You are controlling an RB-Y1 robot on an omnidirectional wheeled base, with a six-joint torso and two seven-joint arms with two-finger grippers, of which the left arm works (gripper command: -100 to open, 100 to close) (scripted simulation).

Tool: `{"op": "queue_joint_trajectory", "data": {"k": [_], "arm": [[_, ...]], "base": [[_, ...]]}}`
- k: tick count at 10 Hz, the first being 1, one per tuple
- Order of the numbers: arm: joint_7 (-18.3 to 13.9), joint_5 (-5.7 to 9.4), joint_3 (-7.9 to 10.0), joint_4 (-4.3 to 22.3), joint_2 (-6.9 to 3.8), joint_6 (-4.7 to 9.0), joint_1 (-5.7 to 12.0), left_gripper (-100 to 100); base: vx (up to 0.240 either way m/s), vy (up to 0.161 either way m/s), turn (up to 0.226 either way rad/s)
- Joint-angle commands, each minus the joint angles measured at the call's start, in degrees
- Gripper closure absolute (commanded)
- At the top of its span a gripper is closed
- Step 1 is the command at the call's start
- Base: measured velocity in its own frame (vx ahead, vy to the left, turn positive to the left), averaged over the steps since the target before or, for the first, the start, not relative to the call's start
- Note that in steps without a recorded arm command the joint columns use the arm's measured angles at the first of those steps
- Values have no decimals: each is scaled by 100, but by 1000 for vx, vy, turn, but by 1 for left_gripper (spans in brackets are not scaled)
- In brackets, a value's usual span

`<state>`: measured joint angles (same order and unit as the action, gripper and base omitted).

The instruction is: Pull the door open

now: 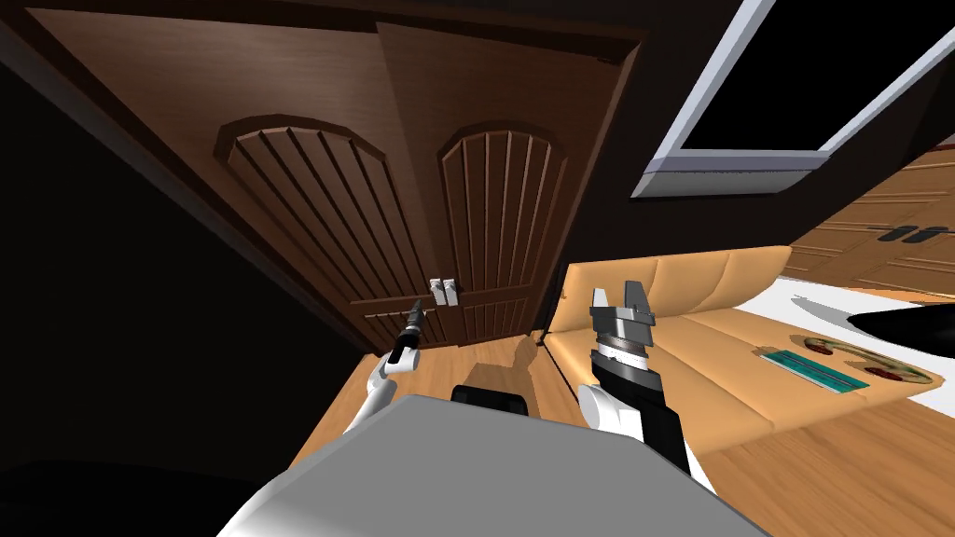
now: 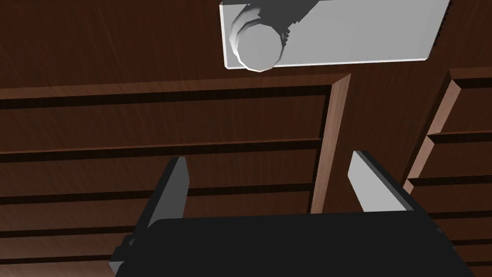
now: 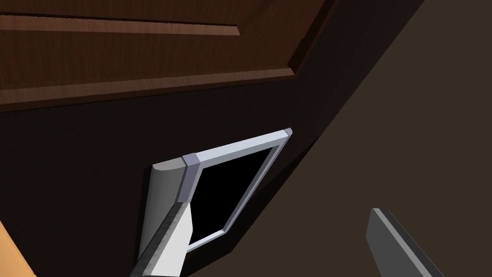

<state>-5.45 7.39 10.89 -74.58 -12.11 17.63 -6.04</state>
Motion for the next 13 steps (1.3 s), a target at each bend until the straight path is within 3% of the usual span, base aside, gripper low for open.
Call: {"op": "queue_joint_trajectory", "data": {"k": [1, 6, 9, 12, 13], "arm": [[9, 22, 172, 68, -90, -11, -94, -100], [50, 76, 632, 273, -311, -42, -235, -100], [61, 64, 574, 275, -257, -39, -131, -100], [66, 26, 318, 211, -88, -24, 99, -100], [66, 26, 318, 211, -88, -24, 99, -100]], "base": [[-53, 24, 181], [30, 59, 119], [165, 44, -42], [232, -15, -156], [146, -68, -55]]}}
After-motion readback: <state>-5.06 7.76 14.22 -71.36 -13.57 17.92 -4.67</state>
